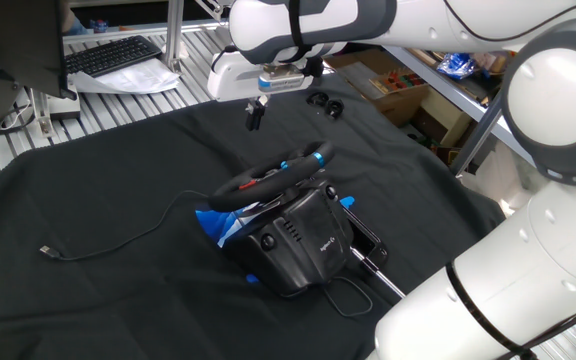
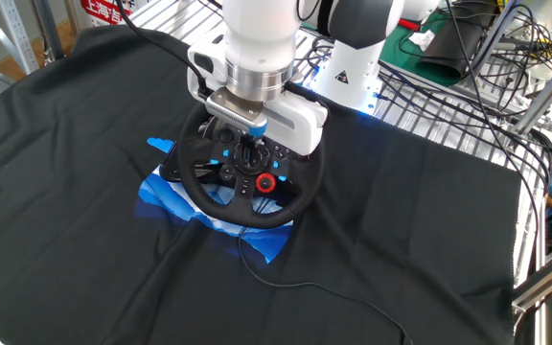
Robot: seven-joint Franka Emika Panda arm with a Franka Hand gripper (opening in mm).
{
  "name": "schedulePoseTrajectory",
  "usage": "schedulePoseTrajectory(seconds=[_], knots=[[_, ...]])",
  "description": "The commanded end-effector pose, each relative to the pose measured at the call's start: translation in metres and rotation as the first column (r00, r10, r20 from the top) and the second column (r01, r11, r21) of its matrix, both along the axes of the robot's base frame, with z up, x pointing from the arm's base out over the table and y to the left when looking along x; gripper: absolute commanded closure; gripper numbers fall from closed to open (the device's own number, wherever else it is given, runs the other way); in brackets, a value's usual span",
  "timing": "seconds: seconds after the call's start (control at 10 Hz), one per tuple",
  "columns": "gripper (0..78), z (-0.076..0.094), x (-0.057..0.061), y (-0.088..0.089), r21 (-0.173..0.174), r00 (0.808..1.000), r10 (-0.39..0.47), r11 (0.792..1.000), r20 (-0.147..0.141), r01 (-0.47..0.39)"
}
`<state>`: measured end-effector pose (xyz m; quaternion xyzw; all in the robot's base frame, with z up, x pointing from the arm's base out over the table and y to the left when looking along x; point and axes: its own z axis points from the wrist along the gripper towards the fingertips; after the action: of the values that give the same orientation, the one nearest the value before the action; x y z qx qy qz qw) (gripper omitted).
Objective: Rotate the steering wheel 90 degrees clockwise
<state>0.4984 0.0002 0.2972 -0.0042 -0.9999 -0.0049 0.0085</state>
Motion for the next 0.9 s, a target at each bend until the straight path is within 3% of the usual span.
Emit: schedulePoseTrajectory(seconds=[0.1, 0.5, 0.7, 0.9], knots=[[77.6, 0.002, 0.001, -0.001, 0.07, 0.998, -0.039, 0.997, -0.041, 0.042], [77.6, 0.015, 0.011, -0.042, 0.045, 0.998, 0.035, 0.998, -0.06, -0.033], [77.6, 0.021, 0.013, -0.057, 0.002, 0.997, 0.046, 0.999, -0.061, -0.046], [77.6, 0.026, 0.012, -0.063, -0.005, 0.997, 0.045, 0.999, -0.061, -0.045]])
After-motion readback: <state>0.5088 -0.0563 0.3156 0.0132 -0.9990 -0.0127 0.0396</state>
